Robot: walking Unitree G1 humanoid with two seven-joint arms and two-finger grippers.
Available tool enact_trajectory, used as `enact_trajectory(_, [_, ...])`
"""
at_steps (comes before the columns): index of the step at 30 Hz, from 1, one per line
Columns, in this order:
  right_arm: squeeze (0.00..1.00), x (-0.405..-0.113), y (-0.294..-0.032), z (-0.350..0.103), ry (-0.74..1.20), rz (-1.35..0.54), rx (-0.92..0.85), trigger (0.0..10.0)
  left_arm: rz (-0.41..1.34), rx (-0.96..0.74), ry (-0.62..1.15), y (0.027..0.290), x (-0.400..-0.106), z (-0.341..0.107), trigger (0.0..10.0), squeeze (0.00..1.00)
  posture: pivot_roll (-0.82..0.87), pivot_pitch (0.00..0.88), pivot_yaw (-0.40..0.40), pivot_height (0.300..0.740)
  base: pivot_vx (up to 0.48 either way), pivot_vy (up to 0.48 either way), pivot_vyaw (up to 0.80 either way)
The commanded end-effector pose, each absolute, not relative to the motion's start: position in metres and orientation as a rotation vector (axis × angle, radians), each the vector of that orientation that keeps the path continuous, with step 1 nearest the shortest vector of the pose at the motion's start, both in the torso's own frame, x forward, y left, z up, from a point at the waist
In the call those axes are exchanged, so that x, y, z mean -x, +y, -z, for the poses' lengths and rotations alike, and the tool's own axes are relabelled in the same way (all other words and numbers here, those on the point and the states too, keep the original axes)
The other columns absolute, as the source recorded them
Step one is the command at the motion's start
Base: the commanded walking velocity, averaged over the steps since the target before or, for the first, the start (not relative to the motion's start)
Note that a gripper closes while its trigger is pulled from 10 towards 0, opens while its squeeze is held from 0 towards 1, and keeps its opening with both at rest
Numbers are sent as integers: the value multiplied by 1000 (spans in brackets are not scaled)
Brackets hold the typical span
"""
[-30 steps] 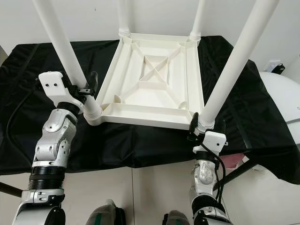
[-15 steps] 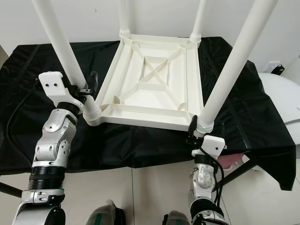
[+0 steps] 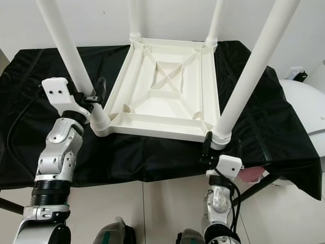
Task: Building children table
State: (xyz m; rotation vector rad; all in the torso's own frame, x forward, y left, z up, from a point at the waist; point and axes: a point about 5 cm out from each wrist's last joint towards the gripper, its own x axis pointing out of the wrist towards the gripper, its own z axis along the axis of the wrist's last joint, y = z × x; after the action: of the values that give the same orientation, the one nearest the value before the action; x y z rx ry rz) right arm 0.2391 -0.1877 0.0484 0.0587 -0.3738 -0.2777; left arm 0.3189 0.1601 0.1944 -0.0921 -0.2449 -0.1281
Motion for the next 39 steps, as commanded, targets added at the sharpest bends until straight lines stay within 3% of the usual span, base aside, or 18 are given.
enact_trajectory(1, [1000,-372,-135,-255,-527,-153,-65,10000,127,101,-230,161,-318,-191,10000,1000,-50,199,9,740,0,0,0])
enact_trajectory(12, [1000,-372,-135,-255,-527,-153,-65,10000,127,101,-230,161,-318,-191,10000,1000,-50,199,9,740,0,0,0])
enact_trajectory(13, [1000,-372,-135,-255,-528,-154,-67,10000,125,97,-230,161,-319,-191,10000,1000,-50,0,0,740,0,0,0])
enact_trajectory(14, [0,-370,-143,-260,-581,-135,-51,10000,171,33,-226,165,-311,-190,10000,0,-52,0,0,740,0,0,0])
enact_trajectory(18, [0,-370,-158,-275,-670,-114,-16,10000,247,-62,-215,170,-301,-190,10000,0,-53,0,0,740,0,0,0])
enact_trajectory(39, [0,-366,-158,-288,-727,-100,-29,10000,247,-77,-211,175,-302,-192,10000,0,-57,0,0,740,0,0,0])
